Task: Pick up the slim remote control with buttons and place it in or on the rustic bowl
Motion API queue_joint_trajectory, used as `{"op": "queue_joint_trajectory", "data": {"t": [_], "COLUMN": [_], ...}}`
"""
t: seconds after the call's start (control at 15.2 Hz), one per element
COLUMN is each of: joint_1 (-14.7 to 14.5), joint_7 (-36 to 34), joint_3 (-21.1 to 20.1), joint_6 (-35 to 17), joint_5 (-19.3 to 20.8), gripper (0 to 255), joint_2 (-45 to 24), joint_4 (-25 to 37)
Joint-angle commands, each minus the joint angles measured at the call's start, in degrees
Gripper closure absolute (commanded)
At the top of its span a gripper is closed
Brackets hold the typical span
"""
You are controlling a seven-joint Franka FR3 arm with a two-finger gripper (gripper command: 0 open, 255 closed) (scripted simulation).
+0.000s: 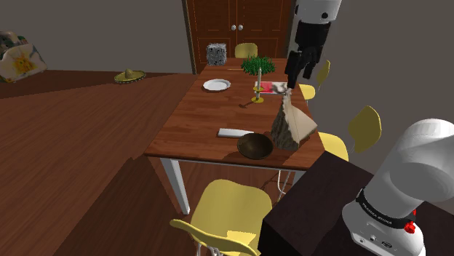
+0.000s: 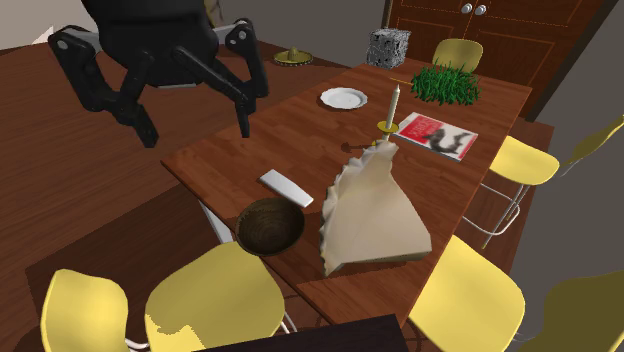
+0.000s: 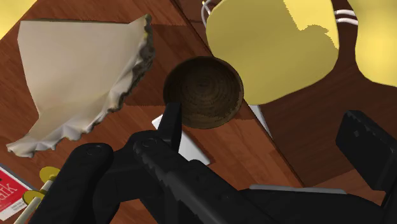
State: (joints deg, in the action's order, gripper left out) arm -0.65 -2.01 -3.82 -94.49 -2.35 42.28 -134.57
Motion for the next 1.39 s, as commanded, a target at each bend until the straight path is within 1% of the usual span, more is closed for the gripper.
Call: {"op": "queue_joint_trajectory", "data": {"t": [0.0,0.33,0.66,0.99,1.32], "joint_1": [0.00,0.05,-0.01,-0.37,-0.97], "joint_7": [0.00,6.16,12.29,18.66,25.71], "joint_3": [0.00,3.02,5.99,8.79,11.13], "joint_6": [0.00,-10.13,-20.34,-30.08,-38.64], "joint_5": [0.00,1.42,2.26,2.05,0.13], "gripper": [0,0,0,0,0], "joint_2": [0.00,-4.88,-12.18,-21.50,-32.23], "joint_4": [0.00,-4.59,-6.86,-6.69,-4.10]}}
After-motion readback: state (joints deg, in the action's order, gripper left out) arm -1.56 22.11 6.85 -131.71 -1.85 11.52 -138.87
